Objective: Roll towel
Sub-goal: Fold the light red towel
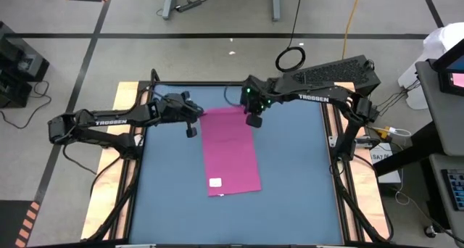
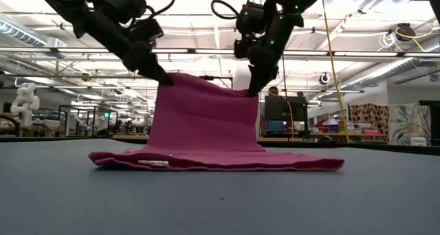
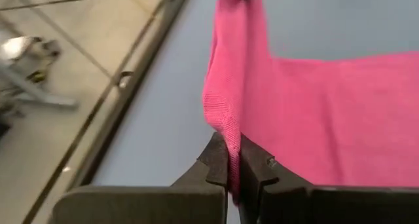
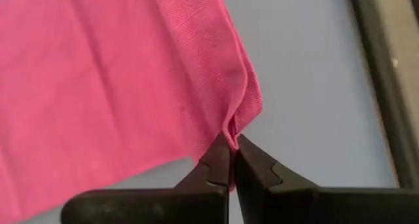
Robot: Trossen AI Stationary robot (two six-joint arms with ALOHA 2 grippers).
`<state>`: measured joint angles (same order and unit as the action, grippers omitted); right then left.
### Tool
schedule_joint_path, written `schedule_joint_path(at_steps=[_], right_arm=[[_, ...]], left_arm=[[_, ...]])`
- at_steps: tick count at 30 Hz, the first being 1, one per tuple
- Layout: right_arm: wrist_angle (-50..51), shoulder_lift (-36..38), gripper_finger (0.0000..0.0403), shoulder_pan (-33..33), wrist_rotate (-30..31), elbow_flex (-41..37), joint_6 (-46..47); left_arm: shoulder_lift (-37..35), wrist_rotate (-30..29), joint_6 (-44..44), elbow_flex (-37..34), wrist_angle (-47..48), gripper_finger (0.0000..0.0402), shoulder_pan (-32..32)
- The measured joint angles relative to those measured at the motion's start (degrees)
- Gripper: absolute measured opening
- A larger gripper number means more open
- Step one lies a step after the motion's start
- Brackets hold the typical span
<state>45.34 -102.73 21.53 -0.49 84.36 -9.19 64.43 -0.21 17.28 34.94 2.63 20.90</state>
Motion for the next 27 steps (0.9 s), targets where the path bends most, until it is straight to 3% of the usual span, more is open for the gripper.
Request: schedule_joint_path(at_steps=[6,27], right_arm=[[1.5,0.0,0.0004,-6.7,7.7,-2.0,2.6],[7.2,-0.2,0.0004,-23.4,7.7,-2.4,15.3]], left_arm=[[-0.1,-0.4,-1.6,0.0,5.1,0.0008,-7.3],[1.3,-5.8,-18.4,0.0,7.3,0.0008,-30.8]])
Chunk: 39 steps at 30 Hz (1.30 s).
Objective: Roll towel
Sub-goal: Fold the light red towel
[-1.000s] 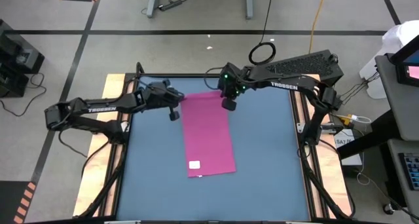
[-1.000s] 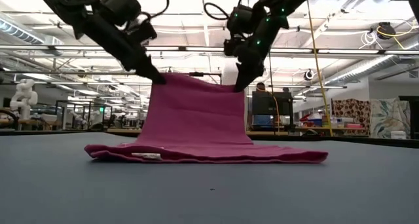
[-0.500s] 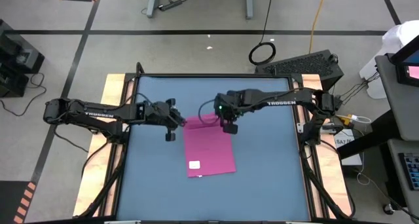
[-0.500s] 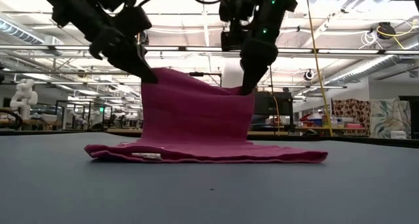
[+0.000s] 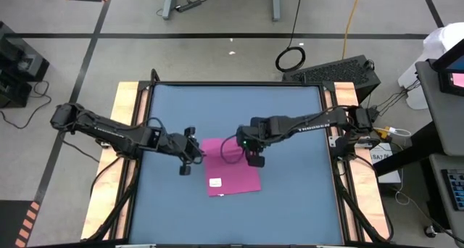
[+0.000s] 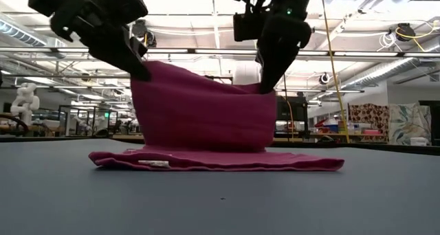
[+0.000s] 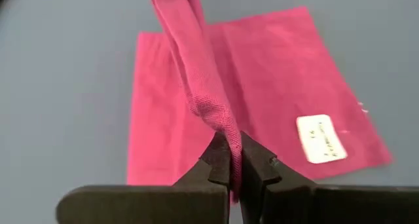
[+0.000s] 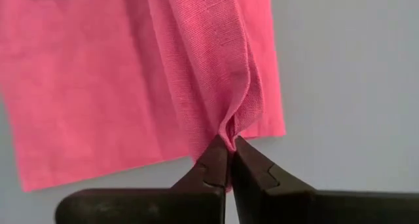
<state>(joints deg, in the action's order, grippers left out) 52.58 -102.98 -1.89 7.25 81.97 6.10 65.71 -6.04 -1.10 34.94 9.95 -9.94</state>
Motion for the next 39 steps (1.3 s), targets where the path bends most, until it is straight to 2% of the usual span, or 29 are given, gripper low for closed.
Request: schedule_joint_path(at_steps=[15,30,39], right_arm=[[-0.3,0.0,0.0004,-6.3,0.0,-3.7,5.1],[-2.2,0.0,0.0004,-11.0,-1.6,-3.7,10.4],[-1.1,0.0,0.0004,-12.0,-1.3,-3.8,11.2]], left_arm=[[9.8,-3.7,-7.4,0.0,-8.2,0.0008,-9.2],[10.4,-3.6,-12.7,0.0,-8.6,0.0009,-14.3],[14.3,-3.5,-13.6,0.0,-12.7,0.0009,-15.0]])
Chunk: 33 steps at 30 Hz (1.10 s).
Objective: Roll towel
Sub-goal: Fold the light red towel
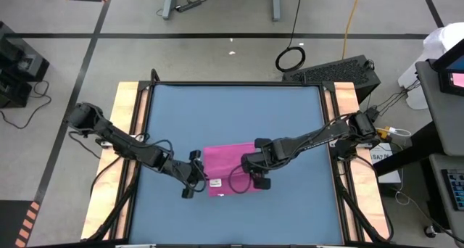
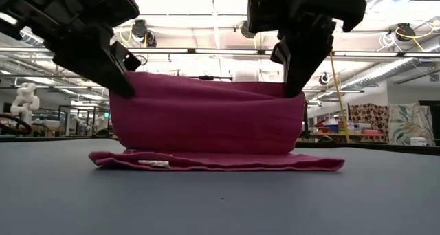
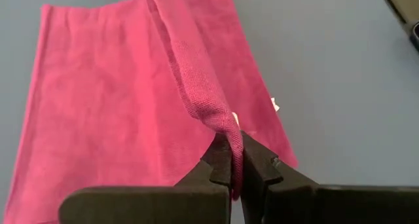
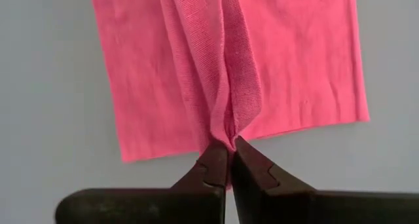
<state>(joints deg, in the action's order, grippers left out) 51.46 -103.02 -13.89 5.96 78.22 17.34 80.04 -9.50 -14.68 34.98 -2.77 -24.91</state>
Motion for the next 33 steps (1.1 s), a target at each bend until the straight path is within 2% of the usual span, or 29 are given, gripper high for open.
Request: schedule_joint_path(at_steps=[9,28,33], right_arm=[[1.1,0.0,0.0004,-0.4,-1.6,0.0,1.0],[-1.0,0.0,0.0004,-4.7,-1.6,0.0,4.6],[-1.1,-2.0,0.0004,-5.4,-1.7,0.0,5.0]], left_arm=[[2.7,-0.3,-0.1,0.0,-1.7,0.0009,0.0],[2.7,3.0,-1.5,0.0,-1.4,0.0009,0.0],[2.7,3.5,-1.6,0.0,-1.9,0.0009,-0.4]])
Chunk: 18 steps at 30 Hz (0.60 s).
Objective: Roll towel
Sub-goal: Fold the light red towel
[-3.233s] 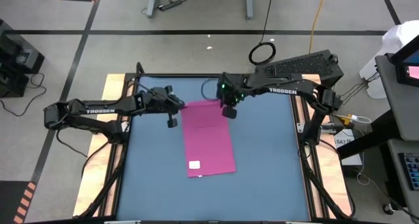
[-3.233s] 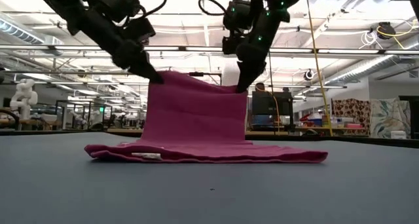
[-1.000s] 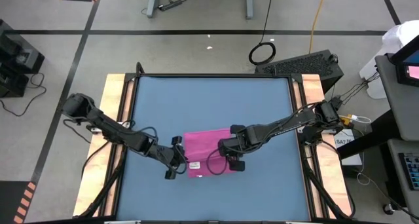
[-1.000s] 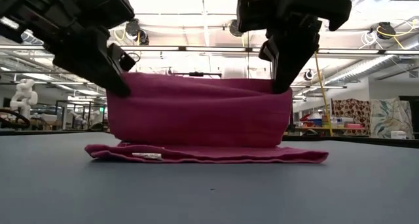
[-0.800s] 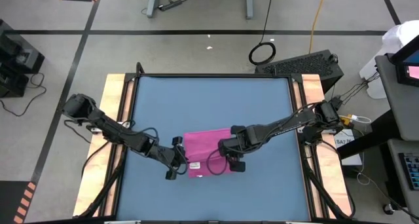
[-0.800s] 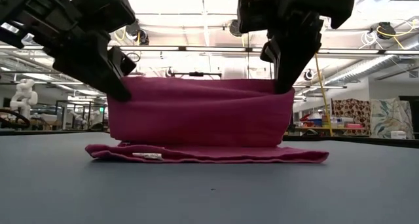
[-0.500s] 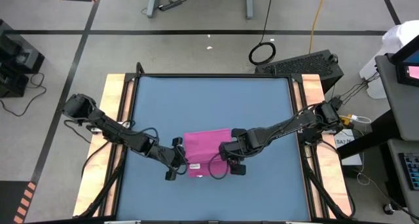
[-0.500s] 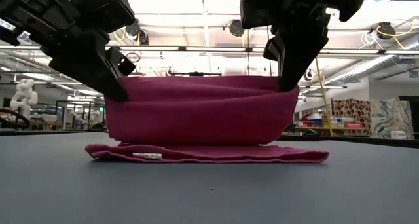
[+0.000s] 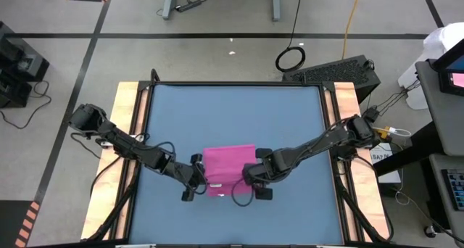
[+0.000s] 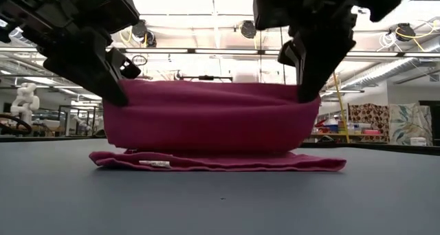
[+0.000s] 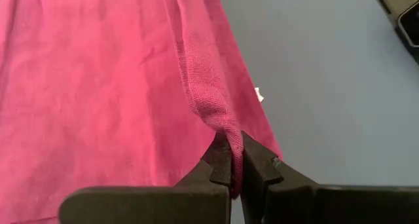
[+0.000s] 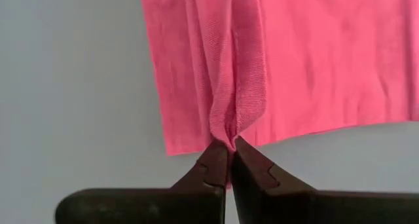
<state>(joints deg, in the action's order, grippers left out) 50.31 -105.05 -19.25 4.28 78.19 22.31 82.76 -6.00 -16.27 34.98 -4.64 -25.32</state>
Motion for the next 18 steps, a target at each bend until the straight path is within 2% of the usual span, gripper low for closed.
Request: schedule_joint_path(at_steps=[18], right_arm=[[0.3,-1.3,0.0004,-1.2,-1.6,0.0,0.8]], left_arm=[[0.4,1.0,-0.9,0.0,-2.8,0.0009,-1.1]])
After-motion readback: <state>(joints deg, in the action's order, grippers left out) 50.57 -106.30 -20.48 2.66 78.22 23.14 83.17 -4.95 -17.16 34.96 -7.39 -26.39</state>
